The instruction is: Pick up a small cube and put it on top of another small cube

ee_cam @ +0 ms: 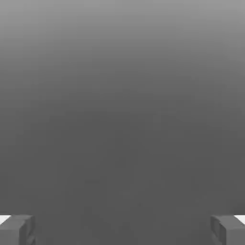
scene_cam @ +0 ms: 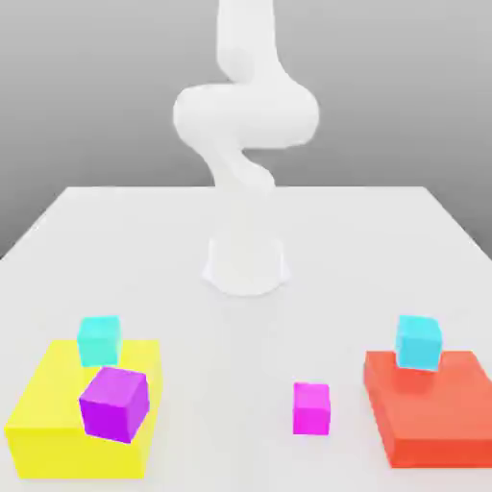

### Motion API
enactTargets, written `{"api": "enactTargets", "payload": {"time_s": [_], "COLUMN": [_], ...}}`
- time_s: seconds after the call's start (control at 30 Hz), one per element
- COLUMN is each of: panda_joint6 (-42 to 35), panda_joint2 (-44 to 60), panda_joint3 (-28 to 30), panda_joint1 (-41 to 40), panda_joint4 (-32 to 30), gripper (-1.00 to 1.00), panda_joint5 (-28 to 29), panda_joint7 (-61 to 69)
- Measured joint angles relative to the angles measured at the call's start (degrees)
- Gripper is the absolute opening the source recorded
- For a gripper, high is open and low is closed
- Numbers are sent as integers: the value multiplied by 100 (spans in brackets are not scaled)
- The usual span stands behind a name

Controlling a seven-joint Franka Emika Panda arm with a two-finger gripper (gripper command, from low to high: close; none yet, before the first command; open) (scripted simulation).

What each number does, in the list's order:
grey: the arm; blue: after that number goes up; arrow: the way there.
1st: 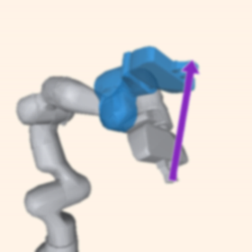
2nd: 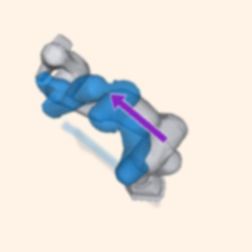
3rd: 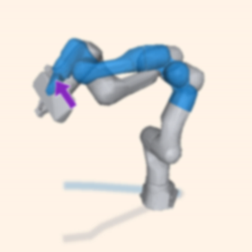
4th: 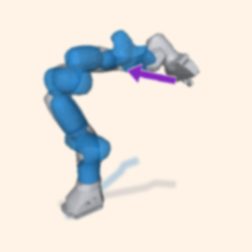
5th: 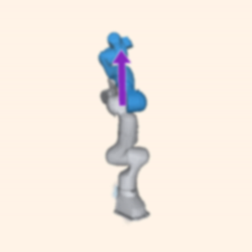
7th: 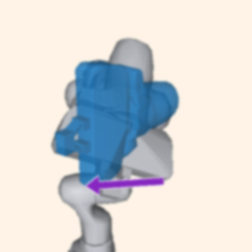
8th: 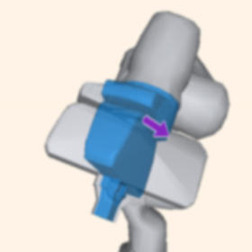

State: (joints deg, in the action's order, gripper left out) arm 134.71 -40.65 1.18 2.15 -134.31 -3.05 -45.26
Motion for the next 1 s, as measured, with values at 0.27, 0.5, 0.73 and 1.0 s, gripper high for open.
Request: {"api": "enactTargets", "payload": {"time_s": [0.27,0.5,0.73,1.0], "panda_joint6": [946,1801,2728,3692], "panda_joint2": [1766,3221,4509,5696], "panda_joint3": [63,-228,-133,-51], "panda_joint1": [589,837,1105,1158], "panda_joint4": [-824,-1540,-2232,-2081], "gripper": [0,0,0,0], "panda_joint5": [-870,-1051,148,353], "panda_joint7": [83,-251,-1538,-1713]}}
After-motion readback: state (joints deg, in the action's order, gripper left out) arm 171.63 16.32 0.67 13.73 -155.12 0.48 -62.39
